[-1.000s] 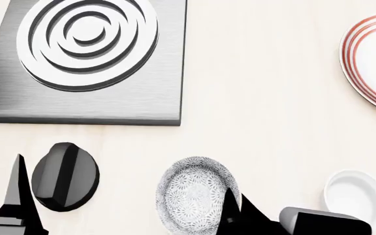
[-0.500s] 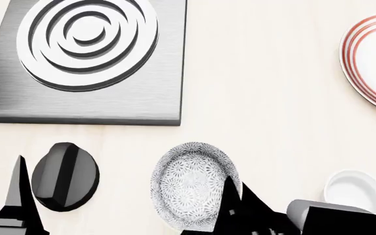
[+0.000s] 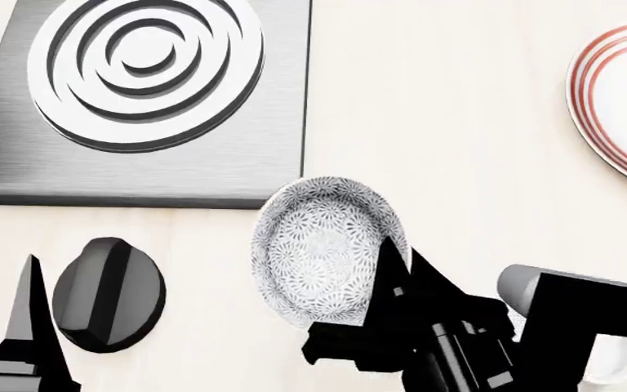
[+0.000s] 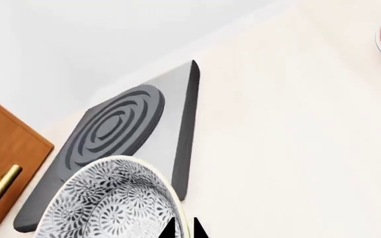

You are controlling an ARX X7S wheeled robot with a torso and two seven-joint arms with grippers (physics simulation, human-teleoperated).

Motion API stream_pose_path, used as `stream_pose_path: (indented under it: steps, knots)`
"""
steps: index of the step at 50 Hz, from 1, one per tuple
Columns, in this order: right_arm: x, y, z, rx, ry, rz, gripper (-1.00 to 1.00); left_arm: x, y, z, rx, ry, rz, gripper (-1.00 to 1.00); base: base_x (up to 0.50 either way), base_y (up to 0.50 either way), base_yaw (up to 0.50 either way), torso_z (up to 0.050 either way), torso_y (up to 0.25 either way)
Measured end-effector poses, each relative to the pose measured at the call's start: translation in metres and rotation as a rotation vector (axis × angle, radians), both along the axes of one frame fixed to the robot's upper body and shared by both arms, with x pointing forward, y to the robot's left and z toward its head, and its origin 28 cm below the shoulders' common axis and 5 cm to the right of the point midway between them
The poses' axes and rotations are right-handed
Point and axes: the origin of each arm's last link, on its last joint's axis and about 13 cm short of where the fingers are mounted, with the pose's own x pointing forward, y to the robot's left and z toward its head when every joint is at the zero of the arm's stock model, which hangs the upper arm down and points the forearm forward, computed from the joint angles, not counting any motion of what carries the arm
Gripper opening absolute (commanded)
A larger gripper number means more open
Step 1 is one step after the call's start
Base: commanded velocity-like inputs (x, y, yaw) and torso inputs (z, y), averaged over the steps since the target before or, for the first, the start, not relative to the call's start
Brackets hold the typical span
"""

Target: Pick the akita bowl next to the ramekin and place it on the plate.

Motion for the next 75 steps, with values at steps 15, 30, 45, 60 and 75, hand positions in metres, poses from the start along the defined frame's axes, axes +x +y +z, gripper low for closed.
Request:
stream_pose_path:
  steps: [15, 30, 45, 60, 75]
  knots:
    - [0.018, -0.004, 0.019, 0.046, -0.006, 0.009, -1.00, 0.001, 0.000, -0.002, 0.006, 0.005, 0.002, 1.00, 0.00, 0.00, 0.00, 0.000, 0.000]
    - [0.042, -0.009, 0.031, 0.109, -0.009, 0.002, -1.00, 0.001, 0.000, -0.005, 0.009, 0.010, 0.002, 1.00, 0.00, 0.00, 0.00, 0.000, 0.000]
    - [0.066, -0.015, 0.042, 0.134, -0.008, -0.019, -1.00, 0.001, 0.001, -0.006, 0.008, 0.013, 0.003, 1.00, 0.00, 0.00, 0.00, 0.000, 0.000]
    - [0.090, -0.024, 0.053, 0.169, -0.016, -0.056, -1.00, 0.002, 0.001, -0.007, 0.008, 0.016, 0.004, 1.00, 0.00, 0.00, 0.00, 0.000, 0.000]
    - [0.113, -0.032, 0.060, 0.193, -0.015, -0.093, -1.00, 0.004, 0.001, -0.009, 0.008, 0.021, 0.006, 1.00, 0.00, 0.00, 0.00, 0.000, 0.000]
